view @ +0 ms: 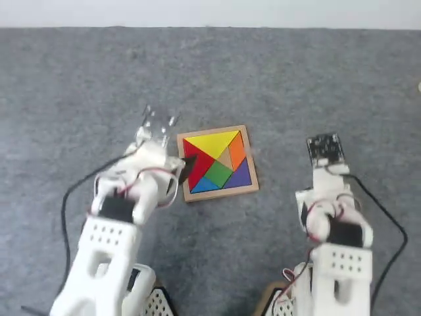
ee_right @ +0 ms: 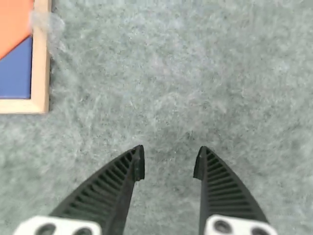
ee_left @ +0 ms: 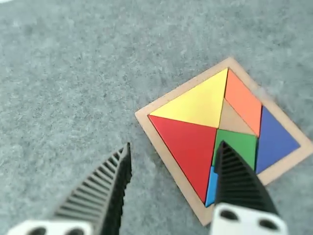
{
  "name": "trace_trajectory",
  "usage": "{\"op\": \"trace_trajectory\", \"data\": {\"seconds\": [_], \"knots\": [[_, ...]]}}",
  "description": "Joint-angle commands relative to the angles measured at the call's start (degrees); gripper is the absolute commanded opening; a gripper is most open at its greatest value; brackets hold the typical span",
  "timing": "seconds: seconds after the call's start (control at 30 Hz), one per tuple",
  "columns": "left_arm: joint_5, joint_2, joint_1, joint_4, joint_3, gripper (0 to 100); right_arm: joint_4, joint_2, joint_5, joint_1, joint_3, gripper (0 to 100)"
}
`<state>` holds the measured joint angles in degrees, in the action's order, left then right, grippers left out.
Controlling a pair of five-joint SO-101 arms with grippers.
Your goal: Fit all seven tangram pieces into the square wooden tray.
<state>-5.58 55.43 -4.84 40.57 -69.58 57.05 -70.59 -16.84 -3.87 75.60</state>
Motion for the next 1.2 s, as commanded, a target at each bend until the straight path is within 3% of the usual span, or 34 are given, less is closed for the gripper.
{"op": "trace_trajectory", "data": {"seconds": [0.0,0.27,0.37,0.5,0.77,1.17], "knots": [[0.6,9.8,-0.5,-3.6,-6.4,27,0.5,-10.0,1.0,-0.4,4.4,17.6],[0.6,26.5,-2.1,-5.1,-24.0,27,0.5,-29.9,0.7,-0.7,20.6,17.6],[0.5,33.8,-1.8,-3.3,-27.3,27,4.6,-34.0,0.7,-0.7,20.2,17.7],[0.3,42.2,-1.8,5.1,-27.2,27,5.3,-32.0,0.6,-0.8,20.9,17.7],[0.2,48.8,-1.8,31.9,-26.9,27,5.4,-30.4,0.6,-0.4,21.0,17.7],[0.4,48.7,-1.8,31.7,-26.9,27,5.4,-30.3,0.6,-0.4,21.0,17.7]]}}
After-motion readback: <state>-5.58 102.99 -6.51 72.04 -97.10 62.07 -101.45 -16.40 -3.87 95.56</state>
